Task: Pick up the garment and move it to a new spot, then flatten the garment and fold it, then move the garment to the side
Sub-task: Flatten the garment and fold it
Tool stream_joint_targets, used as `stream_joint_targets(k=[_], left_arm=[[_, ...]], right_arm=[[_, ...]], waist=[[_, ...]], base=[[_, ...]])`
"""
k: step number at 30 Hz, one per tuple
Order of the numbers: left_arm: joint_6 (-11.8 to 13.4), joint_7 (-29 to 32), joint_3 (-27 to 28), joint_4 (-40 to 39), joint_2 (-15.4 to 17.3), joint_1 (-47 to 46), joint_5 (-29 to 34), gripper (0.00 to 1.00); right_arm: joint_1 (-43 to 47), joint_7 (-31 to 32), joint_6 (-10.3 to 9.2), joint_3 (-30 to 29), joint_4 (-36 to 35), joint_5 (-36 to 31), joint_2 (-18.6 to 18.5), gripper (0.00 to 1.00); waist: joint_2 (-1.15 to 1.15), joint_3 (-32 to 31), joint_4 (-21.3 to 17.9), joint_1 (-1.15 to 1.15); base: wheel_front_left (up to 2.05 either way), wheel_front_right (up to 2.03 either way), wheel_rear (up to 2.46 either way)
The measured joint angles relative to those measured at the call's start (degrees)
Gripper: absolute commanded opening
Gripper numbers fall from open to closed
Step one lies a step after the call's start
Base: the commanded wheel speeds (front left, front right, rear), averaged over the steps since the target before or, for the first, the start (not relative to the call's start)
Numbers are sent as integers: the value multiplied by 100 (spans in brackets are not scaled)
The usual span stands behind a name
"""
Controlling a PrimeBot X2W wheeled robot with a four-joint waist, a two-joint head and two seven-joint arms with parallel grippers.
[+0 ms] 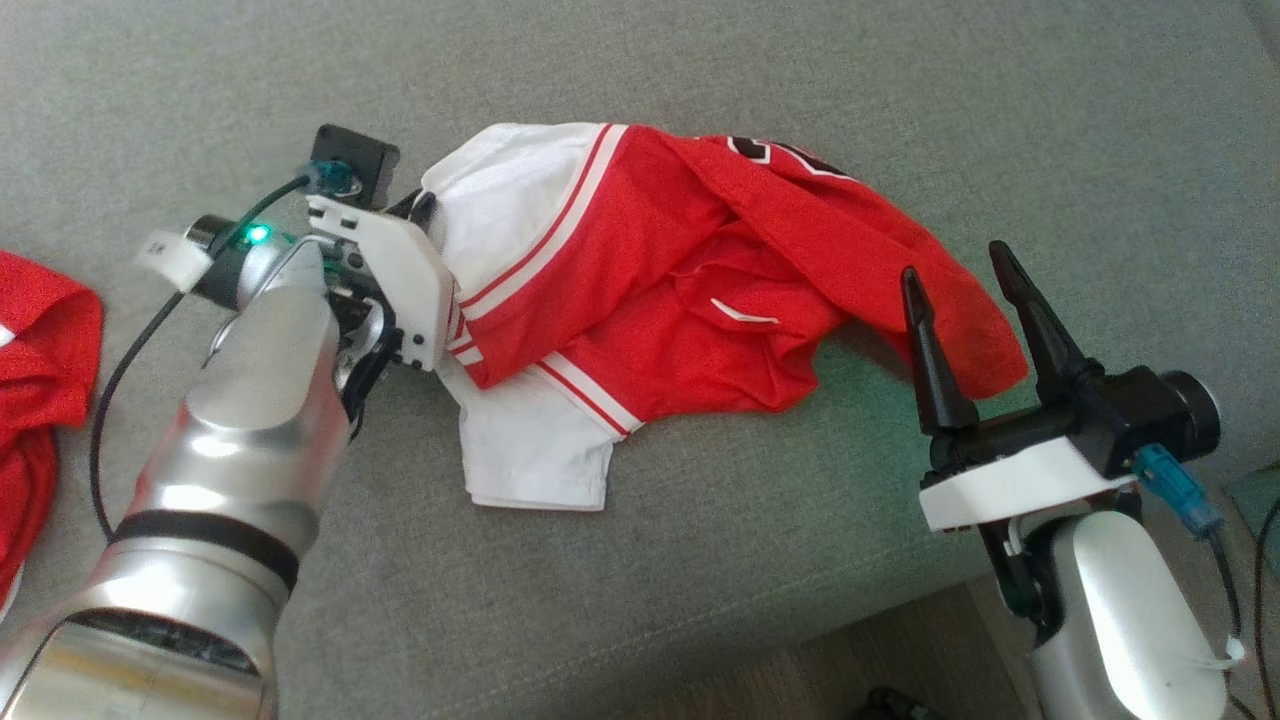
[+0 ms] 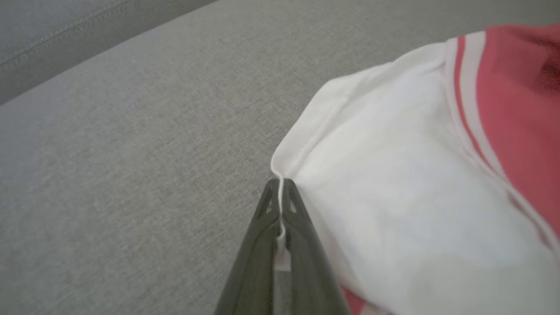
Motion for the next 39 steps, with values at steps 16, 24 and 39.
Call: stream_joint_targets(k=[16, 24, 39], left_arm=[[-1, -1336, -283, -559, 1133, -1495, 548, 0], [232, -1508, -342, -832, 1316, -2383, 768, 0], [739, -1625, -104, -2865, 1294, -2794, 911, 0]], right_arm=[[-522, -232, 0, 527, 424, 354, 1, 100], [-792, -402, 0, 1062, 613, 798, -1, 100], [-851, -505, 0, 901, 910, 1032, -5, 100]], waist=[[0, -337, -315, 0], [0, -236, -637, 0], [0, -358, -425, 0]], base=[[0, 0, 0], [0, 0, 0], [0, 0, 0]])
